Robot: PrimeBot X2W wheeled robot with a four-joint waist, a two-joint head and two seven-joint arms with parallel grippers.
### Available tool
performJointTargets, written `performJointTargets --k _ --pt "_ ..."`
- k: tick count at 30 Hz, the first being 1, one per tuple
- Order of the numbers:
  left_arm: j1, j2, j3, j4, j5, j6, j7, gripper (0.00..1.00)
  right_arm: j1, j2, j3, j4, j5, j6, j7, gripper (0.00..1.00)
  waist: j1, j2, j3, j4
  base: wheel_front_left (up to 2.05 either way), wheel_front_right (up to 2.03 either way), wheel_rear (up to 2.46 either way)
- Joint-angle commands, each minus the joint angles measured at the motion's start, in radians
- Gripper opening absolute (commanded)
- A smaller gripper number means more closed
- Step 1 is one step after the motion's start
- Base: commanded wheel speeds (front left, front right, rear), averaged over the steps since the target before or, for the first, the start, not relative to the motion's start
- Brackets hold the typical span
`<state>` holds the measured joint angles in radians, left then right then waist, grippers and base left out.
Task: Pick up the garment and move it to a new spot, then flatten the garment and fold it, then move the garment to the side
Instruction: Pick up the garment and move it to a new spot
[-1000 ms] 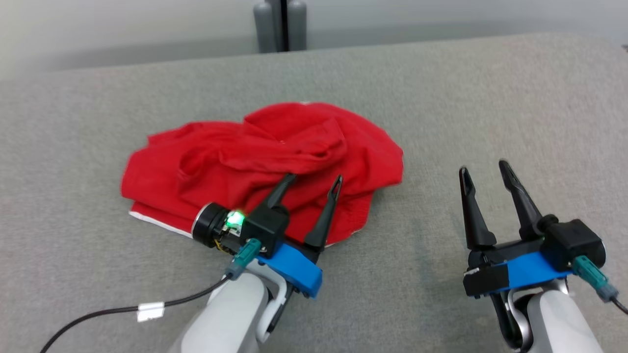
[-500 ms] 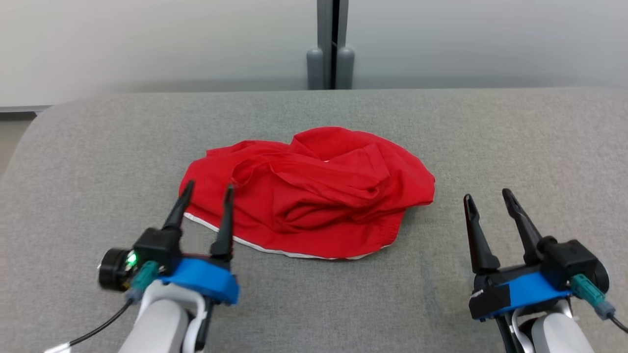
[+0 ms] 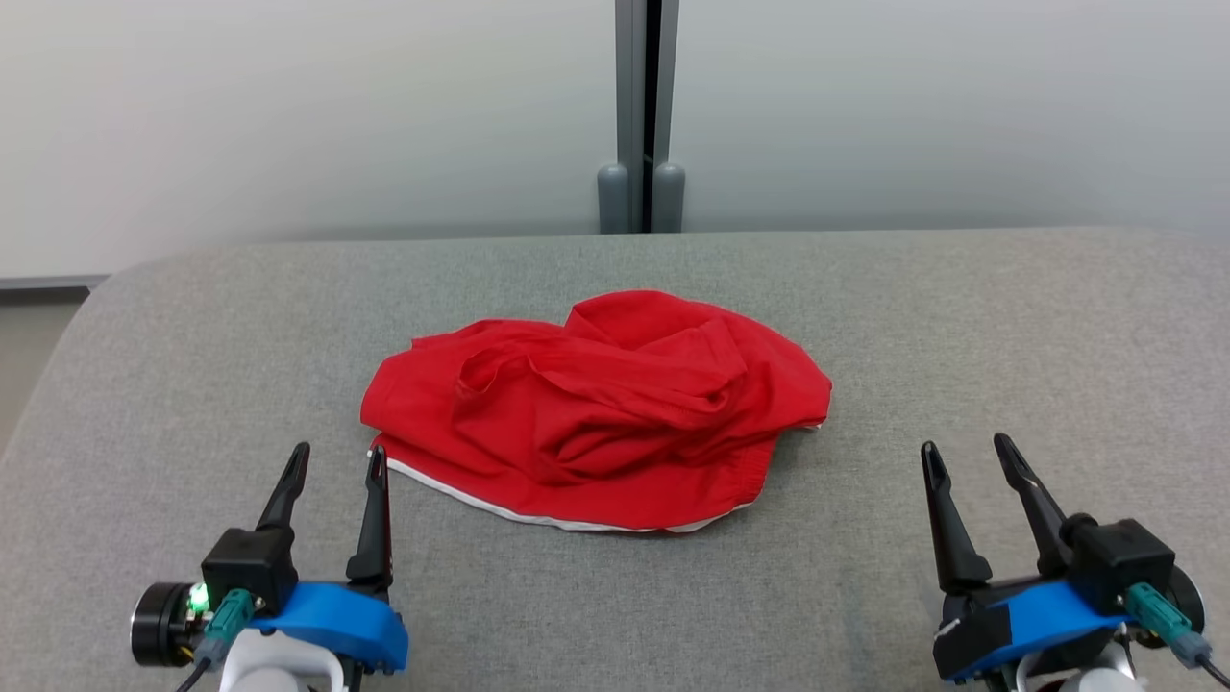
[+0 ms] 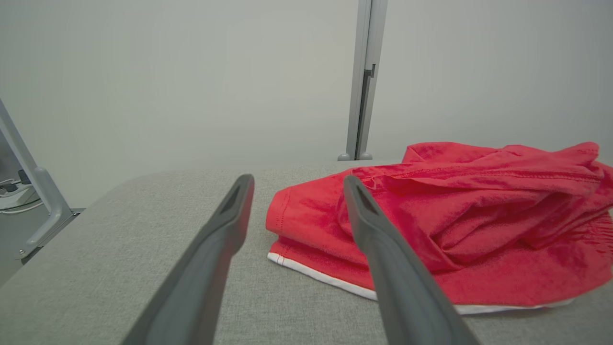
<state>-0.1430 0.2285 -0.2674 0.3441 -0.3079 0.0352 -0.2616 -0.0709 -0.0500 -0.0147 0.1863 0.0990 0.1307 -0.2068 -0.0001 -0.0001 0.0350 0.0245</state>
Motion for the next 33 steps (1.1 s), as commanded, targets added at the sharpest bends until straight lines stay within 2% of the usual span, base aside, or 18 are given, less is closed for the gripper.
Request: performJointTargets --k 1,13,33 --pt "0.009 0.004 0.007 0.0 0.003 0.002 -0.005 1.0 0.018 -0.002 -0.003 -0.004 0.003 0.0 0.001 1.0 0.0001 0.0001 -0.01 -0.007 0.0 0.0 0.0" --pt "0.053 -0.012 0.03 0.015 -0.002 0.007 -0.005 1.0 0.065 -0.002 -0.011 -0.037 0.027 0.0 0.016 1.0 0.0001 0.0001 -0.035 -0.016 0.0 0.0 0.0" --pt "0.011 -0.03 0.044 0.007 0.016 0.001 -0.005 1.0 0.021 -0.002 0.015 -0.049 0.015 0.0 0.034 1.0 0.0001 0.0001 0.012 -0.004 0.0 0.0 0.0"
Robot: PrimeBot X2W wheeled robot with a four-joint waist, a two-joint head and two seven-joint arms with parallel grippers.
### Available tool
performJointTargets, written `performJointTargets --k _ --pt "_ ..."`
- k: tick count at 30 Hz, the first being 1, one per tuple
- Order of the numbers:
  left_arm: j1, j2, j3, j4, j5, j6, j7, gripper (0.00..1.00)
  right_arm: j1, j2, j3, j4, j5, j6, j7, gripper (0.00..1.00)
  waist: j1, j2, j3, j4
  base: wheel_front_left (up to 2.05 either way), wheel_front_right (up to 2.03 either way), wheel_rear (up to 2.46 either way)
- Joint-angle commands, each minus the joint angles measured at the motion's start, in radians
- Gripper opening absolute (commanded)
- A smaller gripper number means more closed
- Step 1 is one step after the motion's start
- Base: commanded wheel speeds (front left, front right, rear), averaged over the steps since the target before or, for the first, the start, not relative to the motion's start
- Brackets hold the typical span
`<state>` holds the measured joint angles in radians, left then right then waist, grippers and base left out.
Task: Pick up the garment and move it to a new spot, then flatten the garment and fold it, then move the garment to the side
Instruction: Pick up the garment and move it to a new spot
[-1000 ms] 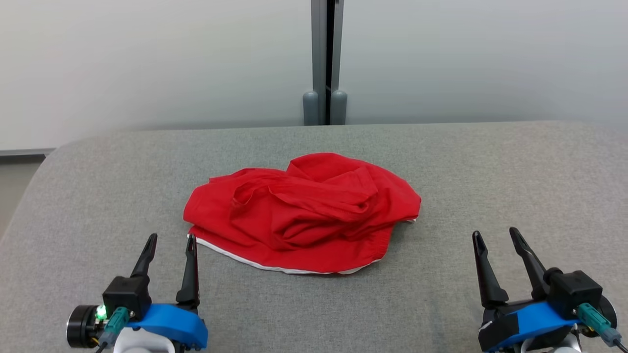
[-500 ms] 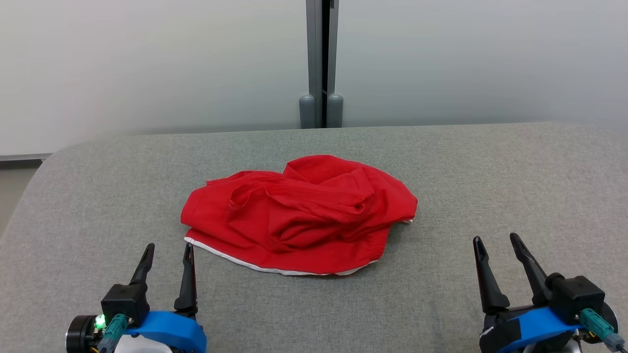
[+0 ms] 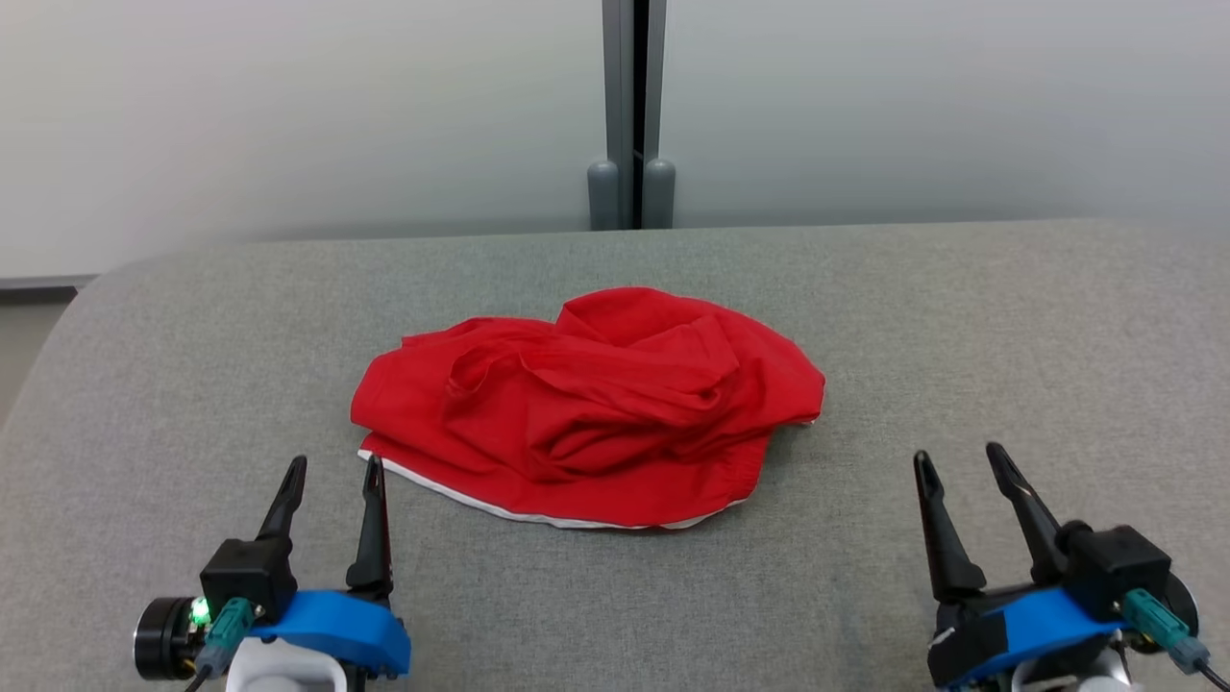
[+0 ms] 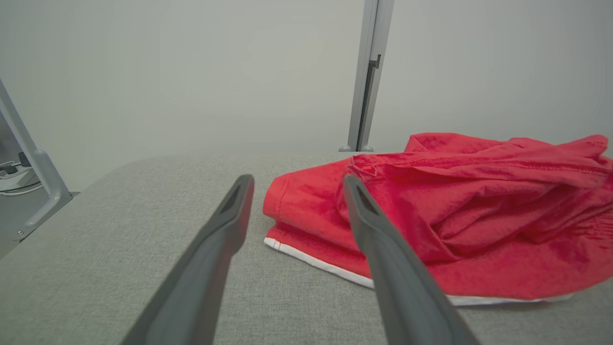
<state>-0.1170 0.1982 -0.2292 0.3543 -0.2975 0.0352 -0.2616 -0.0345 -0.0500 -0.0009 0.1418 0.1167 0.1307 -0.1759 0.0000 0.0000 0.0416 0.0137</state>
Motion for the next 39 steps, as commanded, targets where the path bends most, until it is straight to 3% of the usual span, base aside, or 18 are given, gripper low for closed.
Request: performJointTargets --k 1,9,18,19,20,21,28,39 --pt "-0.02 -0.001 0.006 -0.007 0.009 0.0 -0.005 1.0 -0.025 -0.002 0.008 -0.004 -0.006 0.0 0.005 1.0 0.0 0.0 0.013 0.009 0.0 0.0 0.0" --pt "-0.15 -0.023 -0.028 0.014 0.036 -0.036 -0.005 1.0 -0.105 -0.001 0.028 -0.019 -0.014 0.0 0.0 1.0 0.0 0.0 0.151 0.027 0.0 0.0 0.0" --pt "-0.35 -0.041 -0.066 0.168 0.047 -0.089 -0.002 1.0 -0.178 -0.002 0.04 -0.004 -0.014 0.0 -0.026 1.0 0.0 0.0 0.285 -0.005 0.0 0.0 0.0" --pt "-0.36 -0.042 -0.066 0.185 0.043 -0.094 -0.002 0.76 -0.183 -0.002 0.039 0.0 -0.013 0.0 -0.03 1.0 0.0 0.0 0.289 -0.009 0.0 0.0 0.0" --pt "-0.36 -0.042 -0.066 0.185 0.043 -0.094 -0.002 0.76 -0.183 -0.002 0.039 0.0 -0.013 0.0 -0.03 1.0 0.0 0.0 0.289 -0.009 0.0 0.0 0.0" --pt "-0.376 -0.045 -0.069 0.214 0.035 -0.103 -0.002 0.0 -0.189 -0.002 0.037 0.009 -0.01 0.0 -0.036 1.0 0.0 0.0 0.292 -0.015 0.0 0.0 0.0" --pt "-0.382 -0.039 -0.065 0.231 0.037 -0.108 -0.004 0.0 -0.176 -0.002 0.034 0.044 -0.006 0.0 -0.054 1.0 0.0 0.0 0.243 -0.021 0.0 0.0 0.0" --pt "-0.241 -0.002 0.014 0.005 0.063 -0.043 -0.004 0.0 -0.09 -0.002 0.026 0.05 0.001 0.0 -0.047 1.0 0.0 0.0 0.073 0.01 0.0 0.0 0.0"
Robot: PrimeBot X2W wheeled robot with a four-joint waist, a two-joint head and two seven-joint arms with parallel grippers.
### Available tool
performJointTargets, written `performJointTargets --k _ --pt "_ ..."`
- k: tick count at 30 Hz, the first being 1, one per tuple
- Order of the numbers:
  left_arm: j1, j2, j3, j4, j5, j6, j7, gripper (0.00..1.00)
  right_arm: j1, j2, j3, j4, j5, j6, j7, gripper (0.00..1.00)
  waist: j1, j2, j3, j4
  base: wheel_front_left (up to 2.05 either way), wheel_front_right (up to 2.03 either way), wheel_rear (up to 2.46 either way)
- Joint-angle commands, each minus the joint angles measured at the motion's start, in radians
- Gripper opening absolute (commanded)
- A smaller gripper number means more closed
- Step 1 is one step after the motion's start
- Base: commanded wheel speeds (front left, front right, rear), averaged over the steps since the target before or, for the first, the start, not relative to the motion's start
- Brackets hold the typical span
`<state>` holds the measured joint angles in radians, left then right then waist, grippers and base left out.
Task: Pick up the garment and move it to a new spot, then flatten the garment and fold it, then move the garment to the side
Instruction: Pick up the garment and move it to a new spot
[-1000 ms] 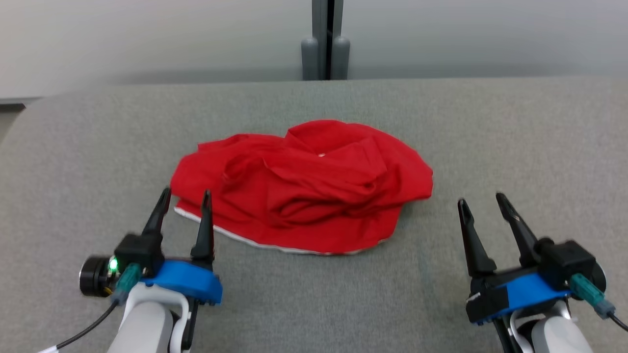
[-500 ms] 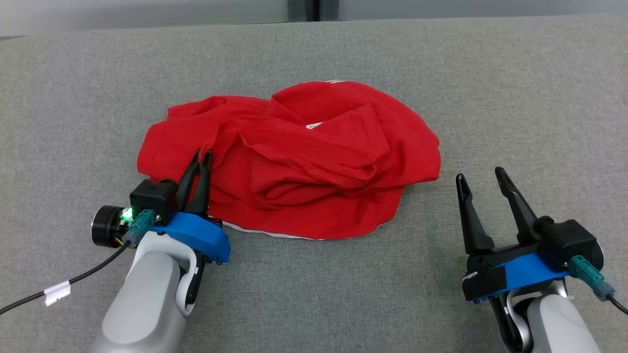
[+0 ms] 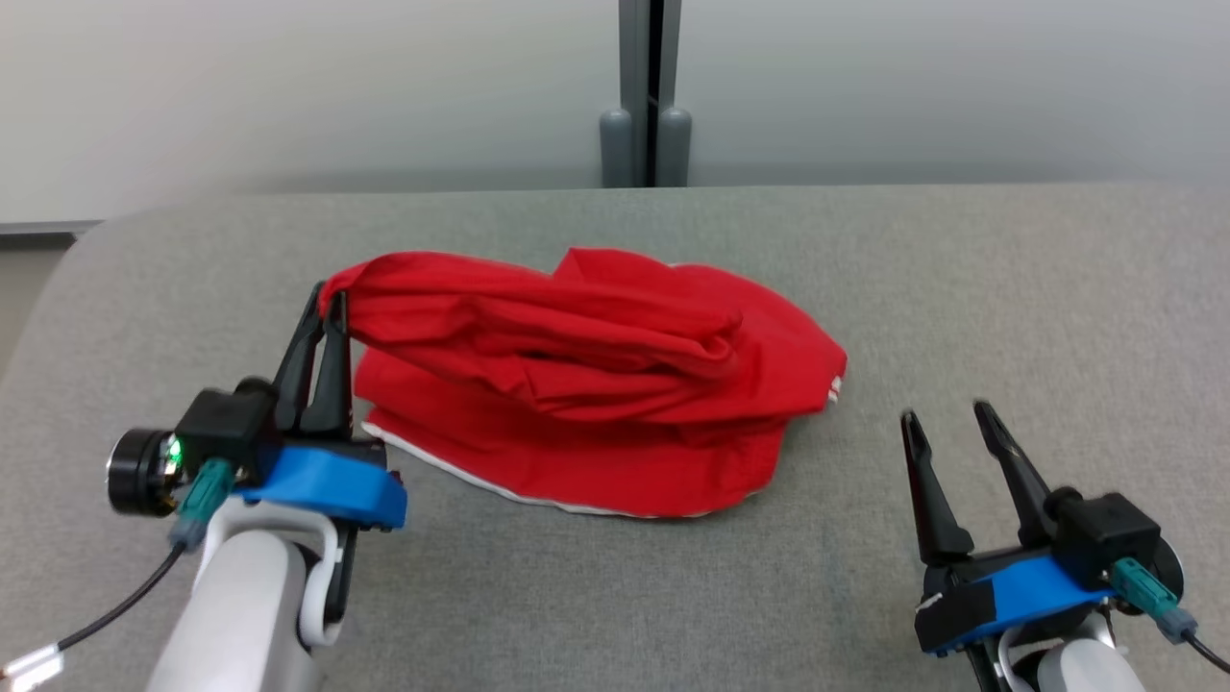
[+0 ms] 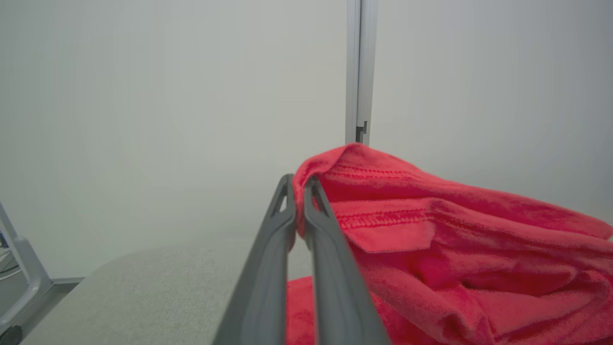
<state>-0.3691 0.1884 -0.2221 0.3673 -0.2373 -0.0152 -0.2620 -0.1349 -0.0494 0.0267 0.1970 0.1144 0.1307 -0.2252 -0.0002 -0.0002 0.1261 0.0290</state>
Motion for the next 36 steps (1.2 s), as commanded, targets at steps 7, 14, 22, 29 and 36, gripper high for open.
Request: performJointTargets --k 7,14,22,29,36 --pt "0.096 0.052 0.06 -0.184 0.014 0.069 0.003 0.0 0.066 -0.002 -0.014 -0.03 0.011 0.0 0.022 1.0 0.0002 0.0002 -0.075 0.025 0.0 0.0 0.0" --pt "0.069 0.121 0.135 -0.329 0.02 0.121 0.045 0.0 0.09 -0.002 -0.025 -0.06 0.02 0.0 0.034 1.0 0.0002 0.0002 -0.074 0.064 0.0 0.0 0.0" --pt "-0.096 0.252 0.246 -0.347 0.019 0.137 0.095 0.0 0.067 -0.002 -0.031 -0.092 0.016 0.0 0.046 1.0 0.0002 0.0002 -0.003 0.124 0.0 0.0 0.0" --pt "-0.279 0.377 0.339 -0.242 0.001 0.121 0.083 0.0 0.032 -0.003 -0.037 -0.12 -0.005 0.0 0.055 1.0 0.0002 0.0002 0.086 0.167 0.0 0.0 0.0" --pt "-0.395 0.446 0.358 -0.098 -0.009 0.09 0.061 0.0 -0.003 -0.006 -0.037 -0.142 -0.027 0.0 0.07 1.0 0.0002 0.0002 0.156 0.185 0.0 0.0 0.0"
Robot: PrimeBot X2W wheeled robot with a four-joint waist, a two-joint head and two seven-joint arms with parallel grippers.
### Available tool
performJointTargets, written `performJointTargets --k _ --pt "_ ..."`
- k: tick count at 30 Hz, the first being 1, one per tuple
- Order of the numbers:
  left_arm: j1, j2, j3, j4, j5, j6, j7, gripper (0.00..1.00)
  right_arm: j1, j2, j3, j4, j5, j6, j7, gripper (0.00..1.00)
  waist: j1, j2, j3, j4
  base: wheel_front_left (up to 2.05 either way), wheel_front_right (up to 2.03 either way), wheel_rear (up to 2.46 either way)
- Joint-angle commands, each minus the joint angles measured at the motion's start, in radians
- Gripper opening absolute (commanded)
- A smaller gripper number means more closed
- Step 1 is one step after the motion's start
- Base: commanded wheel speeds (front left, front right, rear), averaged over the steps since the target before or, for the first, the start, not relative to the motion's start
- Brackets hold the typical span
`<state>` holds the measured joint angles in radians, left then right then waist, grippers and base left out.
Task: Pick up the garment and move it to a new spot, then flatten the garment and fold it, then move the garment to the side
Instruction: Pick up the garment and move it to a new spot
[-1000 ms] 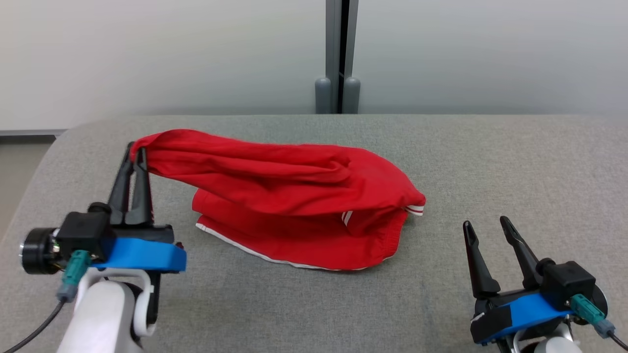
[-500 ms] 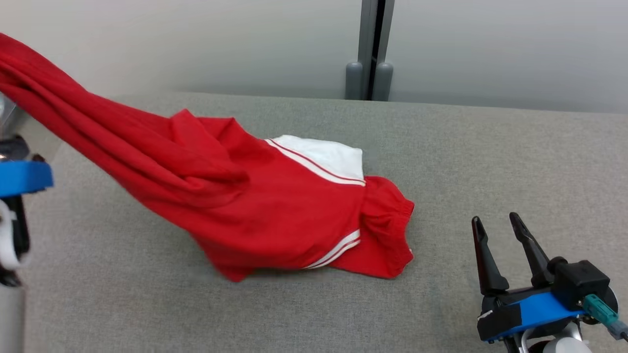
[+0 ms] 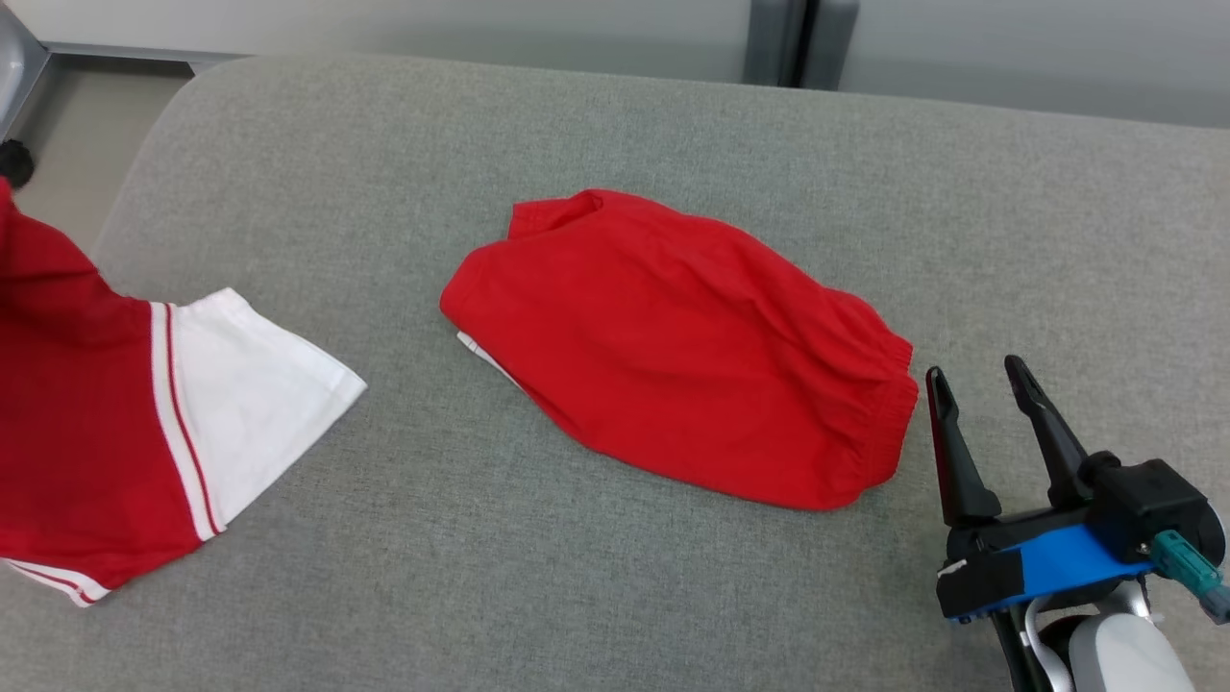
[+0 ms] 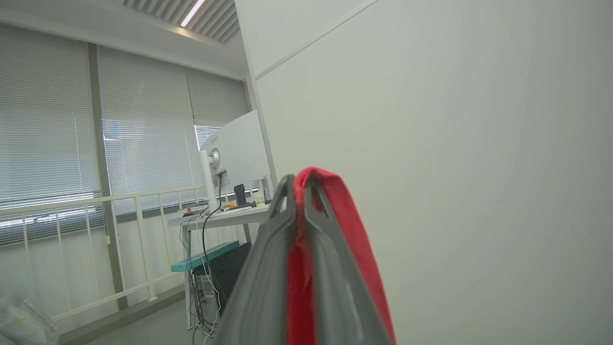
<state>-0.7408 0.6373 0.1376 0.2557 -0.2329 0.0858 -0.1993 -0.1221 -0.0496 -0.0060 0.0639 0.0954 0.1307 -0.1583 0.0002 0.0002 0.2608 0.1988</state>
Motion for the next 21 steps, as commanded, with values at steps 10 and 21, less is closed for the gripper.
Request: performJointTargets --k 10,21 --pt "0.028 -0.168 -0.009 0.371 -0.161 -0.088 -0.032 0.0 -0.09 -0.023 0.013 -0.058 -0.013 0.0 0.022 1.0 -0.0002 -0.0002 0.159 -0.01 0.0 0.0 0.0" --pt "0.185 -0.378 0.099 0.519 -0.224 -0.119 -0.067 0.0 -0.114 -0.017 0.002 -0.046 -0.013 0.0 -0.002 1.0 -0.0002 -0.0002 0.188 -0.051 0.0 0.0 0.0"
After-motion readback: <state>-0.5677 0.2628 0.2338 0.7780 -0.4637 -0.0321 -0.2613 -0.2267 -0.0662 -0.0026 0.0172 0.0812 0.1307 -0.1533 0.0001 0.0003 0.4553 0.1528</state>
